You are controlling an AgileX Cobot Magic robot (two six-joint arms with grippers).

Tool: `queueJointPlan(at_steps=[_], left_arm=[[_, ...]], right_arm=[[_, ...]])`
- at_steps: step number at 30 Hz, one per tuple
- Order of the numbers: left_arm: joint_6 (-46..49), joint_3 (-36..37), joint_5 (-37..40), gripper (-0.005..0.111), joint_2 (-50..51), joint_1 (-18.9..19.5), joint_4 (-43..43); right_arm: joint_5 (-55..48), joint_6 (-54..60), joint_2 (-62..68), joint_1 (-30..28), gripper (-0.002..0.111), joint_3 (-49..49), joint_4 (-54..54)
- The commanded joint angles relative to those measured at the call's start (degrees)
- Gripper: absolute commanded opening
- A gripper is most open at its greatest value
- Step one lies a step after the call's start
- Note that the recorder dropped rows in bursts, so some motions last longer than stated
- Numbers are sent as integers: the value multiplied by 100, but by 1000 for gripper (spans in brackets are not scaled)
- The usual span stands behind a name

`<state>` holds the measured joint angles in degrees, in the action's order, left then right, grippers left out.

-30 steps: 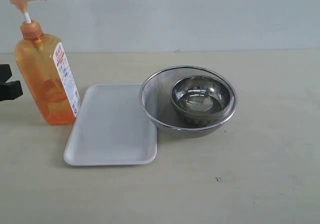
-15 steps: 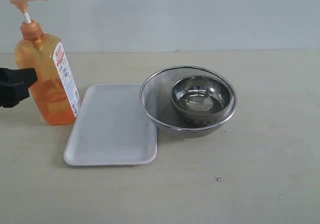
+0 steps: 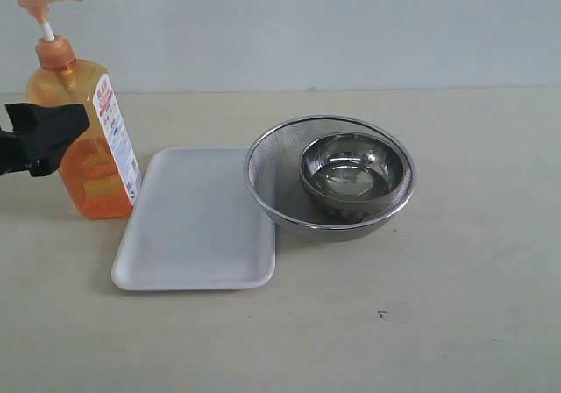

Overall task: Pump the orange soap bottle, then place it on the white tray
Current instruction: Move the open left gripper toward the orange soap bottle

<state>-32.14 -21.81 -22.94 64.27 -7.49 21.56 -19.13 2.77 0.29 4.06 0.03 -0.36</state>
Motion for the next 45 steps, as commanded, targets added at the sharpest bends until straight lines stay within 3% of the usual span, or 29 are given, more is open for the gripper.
queueJointPlan(at_steps=[1, 5, 12, 18, 29, 40, 45], left_arm=[[-189, -33, -104, 110, 6, -51, 6], [-348, -33, -84, 110, 11, -51, 6], [937, -33, -249, 110, 235, -51, 34], [1246, -33, -542, 110, 935, -51, -16], [2255, -33, -1655, 110, 1729, -51, -1519], [2428, -107, -2698, 110, 2517, -51, -1537], [2428, -404, -2661, 110, 2795, -51, -1537]], right_arm=[[23, 7, -29, -35, 0, -3, -8], [23, 7, -29, -35, 0, -3, -8], [23, 7, -29, -35, 0, -3, -8], [23, 7, -29, -35, 0, -3, -8], [23, 30, -29, -35, 0, -3, -12], [23, 5, -29, -35, 0, -3, -12], [23, 16, -29, -35, 0, -3, -12]])
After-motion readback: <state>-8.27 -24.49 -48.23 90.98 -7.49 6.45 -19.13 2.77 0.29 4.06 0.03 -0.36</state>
